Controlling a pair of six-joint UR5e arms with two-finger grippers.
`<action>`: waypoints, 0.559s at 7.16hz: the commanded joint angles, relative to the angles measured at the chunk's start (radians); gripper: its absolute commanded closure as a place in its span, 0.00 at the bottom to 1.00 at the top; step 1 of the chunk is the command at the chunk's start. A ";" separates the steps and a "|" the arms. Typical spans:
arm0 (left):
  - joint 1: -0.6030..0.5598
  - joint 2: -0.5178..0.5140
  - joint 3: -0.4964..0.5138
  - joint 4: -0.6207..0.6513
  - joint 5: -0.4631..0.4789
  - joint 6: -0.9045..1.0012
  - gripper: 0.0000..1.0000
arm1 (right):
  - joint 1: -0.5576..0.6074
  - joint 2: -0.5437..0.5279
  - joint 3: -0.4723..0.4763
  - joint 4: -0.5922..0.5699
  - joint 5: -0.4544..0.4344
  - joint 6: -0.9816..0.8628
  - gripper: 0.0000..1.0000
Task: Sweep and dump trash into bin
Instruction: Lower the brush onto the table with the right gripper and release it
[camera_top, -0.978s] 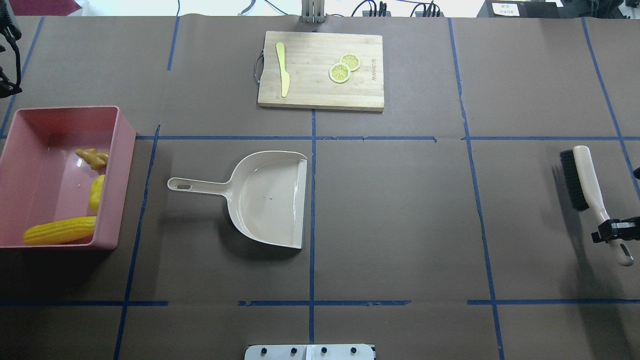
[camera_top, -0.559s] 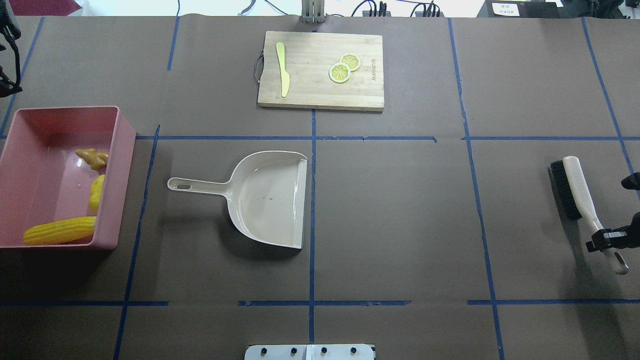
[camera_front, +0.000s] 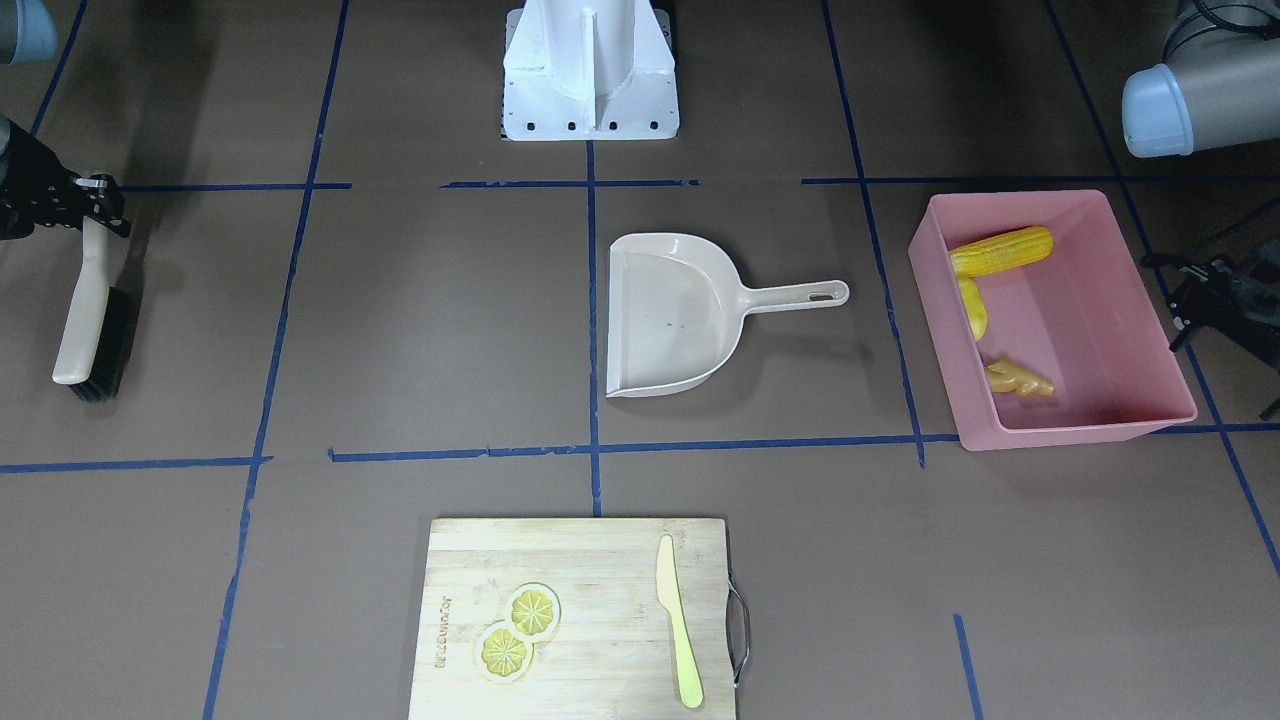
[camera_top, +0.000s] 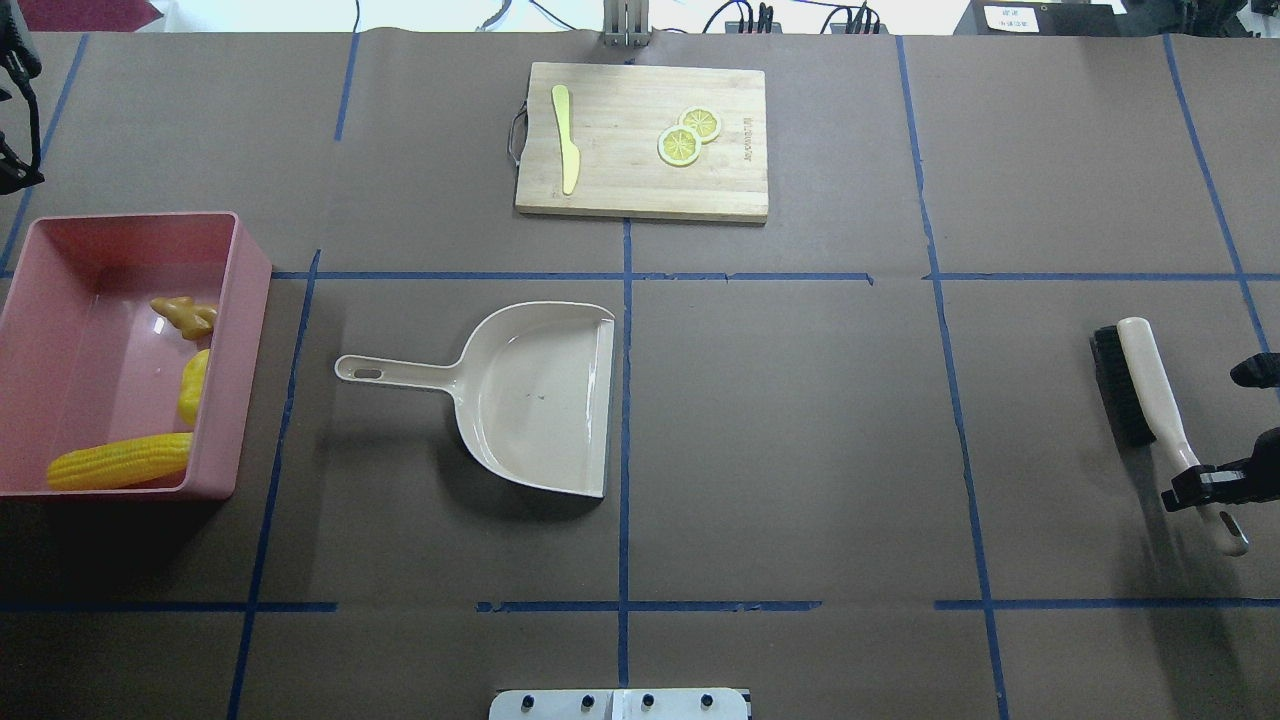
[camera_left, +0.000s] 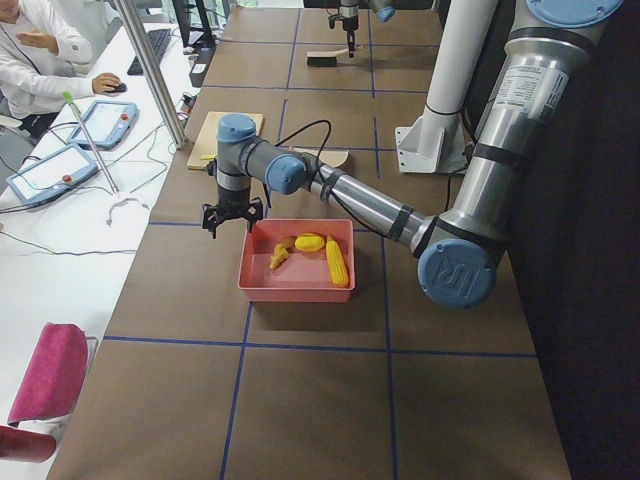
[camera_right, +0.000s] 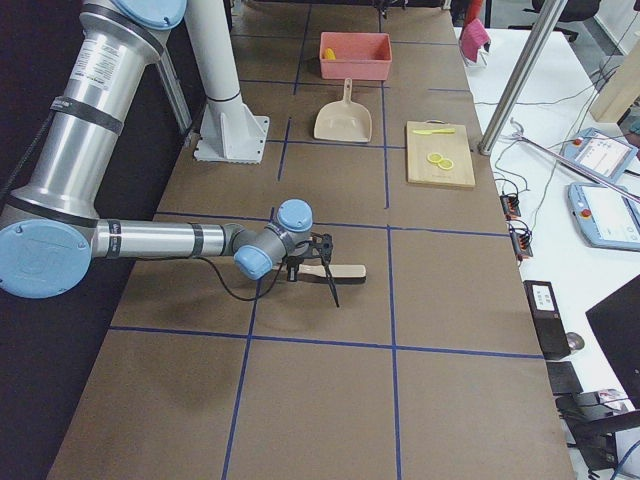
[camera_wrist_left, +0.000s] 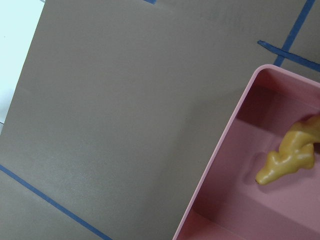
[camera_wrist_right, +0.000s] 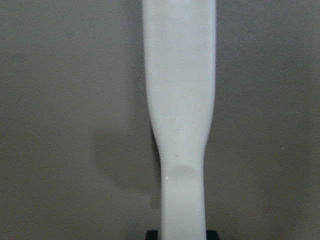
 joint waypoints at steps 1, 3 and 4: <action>0.002 0.006 0.004 0.003 0.003 0.002 0.00 | 0.101 0.001 0.044 0.001 0.015 -0.002 0.00; -0.015 0.019 0.014 0.018 -0.001 -0.048 0.00 | 0.264 0.007 0.060 -0.012 0.089 -0.025 0.00; -0.023 0.045 0.019 0.018 -0.038 -0.174 0.00 | 0.287 0.007 0.055 -0.015 0.100 -0.034 0.00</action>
